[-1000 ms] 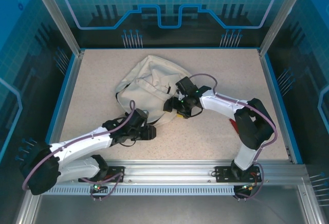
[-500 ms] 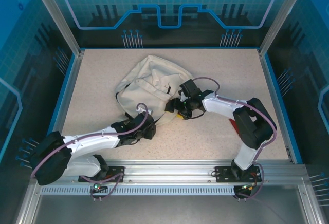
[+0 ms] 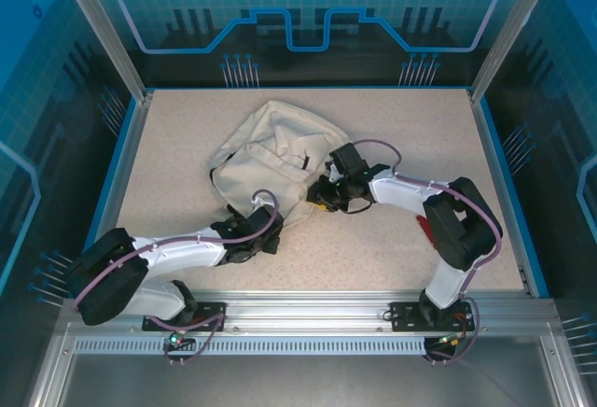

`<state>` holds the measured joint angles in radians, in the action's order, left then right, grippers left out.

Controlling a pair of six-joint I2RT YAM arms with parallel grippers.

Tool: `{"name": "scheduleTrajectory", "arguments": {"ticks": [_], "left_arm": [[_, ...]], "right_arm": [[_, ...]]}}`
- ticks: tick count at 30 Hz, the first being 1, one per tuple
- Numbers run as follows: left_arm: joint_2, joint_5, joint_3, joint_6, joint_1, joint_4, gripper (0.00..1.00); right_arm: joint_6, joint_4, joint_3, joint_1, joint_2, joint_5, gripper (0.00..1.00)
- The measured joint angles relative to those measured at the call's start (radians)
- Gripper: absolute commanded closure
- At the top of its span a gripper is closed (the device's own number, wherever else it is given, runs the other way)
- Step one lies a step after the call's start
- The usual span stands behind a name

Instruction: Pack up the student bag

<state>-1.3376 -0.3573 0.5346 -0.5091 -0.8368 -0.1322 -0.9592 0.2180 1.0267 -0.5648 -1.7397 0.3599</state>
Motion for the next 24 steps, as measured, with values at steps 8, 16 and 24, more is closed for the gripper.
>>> {"name": "scheduleTrajectory", "arguments": {"ticks": [8, 16, 24], "left_arm": [[0.024, -0.004, 0.000, 0.011, 0.019, -0.006, 1.00], [0.069, 0.016, -0.028, -0.016, 0.066, -0.005, 1.00], [0.076, 0.131, -0.028, -0.011, 0.077, 0.014, 0.84]], "right_arm": [[0.035, 0.087, 0.034, 0.004, -0.002, -0.081, 1.00], [0.040, 0.137, 0.056, 0.038, -0.015, -0.172, 1.00], [0.089, 0.145, 0.063, 0.077, -0.021, -0.188, 0.77]]}}
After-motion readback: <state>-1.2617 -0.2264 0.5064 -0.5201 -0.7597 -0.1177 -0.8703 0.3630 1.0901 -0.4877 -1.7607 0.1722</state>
